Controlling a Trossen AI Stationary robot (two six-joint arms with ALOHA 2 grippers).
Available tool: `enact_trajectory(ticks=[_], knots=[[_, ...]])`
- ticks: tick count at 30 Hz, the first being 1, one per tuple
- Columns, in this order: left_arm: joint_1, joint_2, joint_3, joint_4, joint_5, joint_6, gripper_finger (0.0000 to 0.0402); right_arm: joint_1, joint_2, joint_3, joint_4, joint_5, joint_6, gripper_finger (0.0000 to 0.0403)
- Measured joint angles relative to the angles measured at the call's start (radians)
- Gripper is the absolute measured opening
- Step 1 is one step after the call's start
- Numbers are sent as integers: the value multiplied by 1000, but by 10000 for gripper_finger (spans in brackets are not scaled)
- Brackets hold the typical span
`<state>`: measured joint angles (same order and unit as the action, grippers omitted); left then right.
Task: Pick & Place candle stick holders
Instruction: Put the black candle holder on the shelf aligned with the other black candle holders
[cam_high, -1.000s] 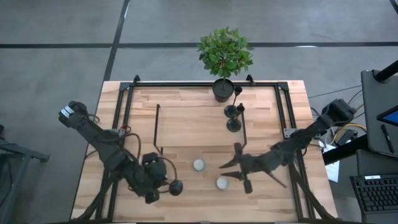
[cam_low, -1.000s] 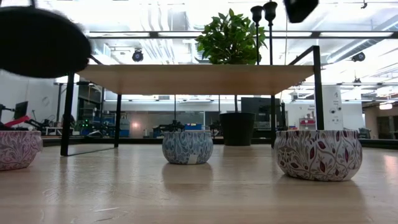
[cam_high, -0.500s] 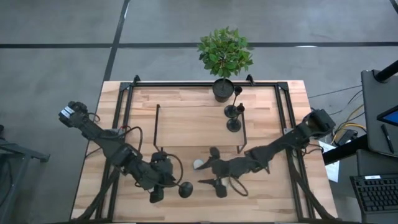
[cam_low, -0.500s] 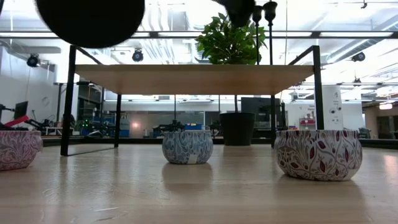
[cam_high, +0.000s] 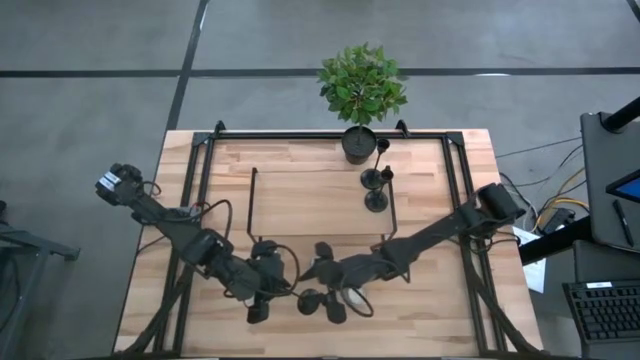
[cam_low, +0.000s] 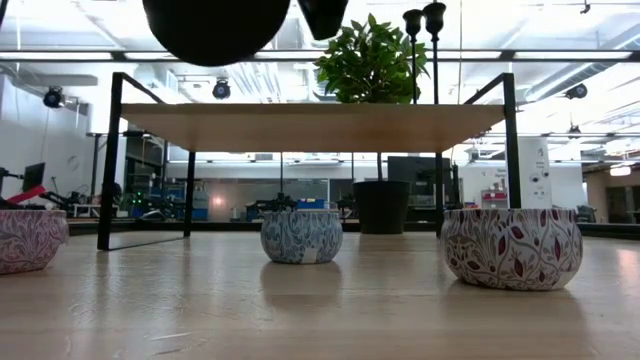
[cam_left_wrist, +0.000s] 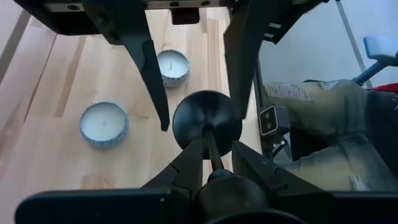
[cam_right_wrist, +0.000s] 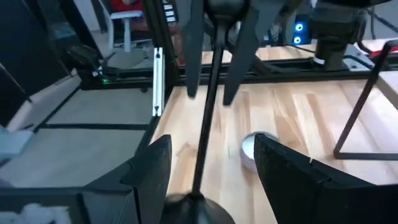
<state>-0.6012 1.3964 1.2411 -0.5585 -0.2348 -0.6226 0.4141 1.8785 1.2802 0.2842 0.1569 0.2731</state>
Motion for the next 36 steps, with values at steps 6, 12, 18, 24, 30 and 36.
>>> enact_trajectory(ticks=[6, 12, 18, 24, 30, 36], knots=[[8, 7, 0, 10, -1, 20, 78, -8, 41, 51, -29, -9, 30, 219], [19, 11, -2, 9, 2, 21, 78, -21, 83, 107, -83, -63, 64, 218], [18, 11, -2, -1, 38, 22, 78, -25, 80, 127, -141, -63, 68, 199], [18, 11, -2, 10, 35, 24, 78, -30, 81, 141, -159, -79, 68, 159], [18, 11, -2, 15, 32, 26, 78, -34, 81, 140, -174, -91, 66, 101], [18, 11, -2, 24, 27, 27, 78, -35, 81, 140, -174, -114, 56, 21]])
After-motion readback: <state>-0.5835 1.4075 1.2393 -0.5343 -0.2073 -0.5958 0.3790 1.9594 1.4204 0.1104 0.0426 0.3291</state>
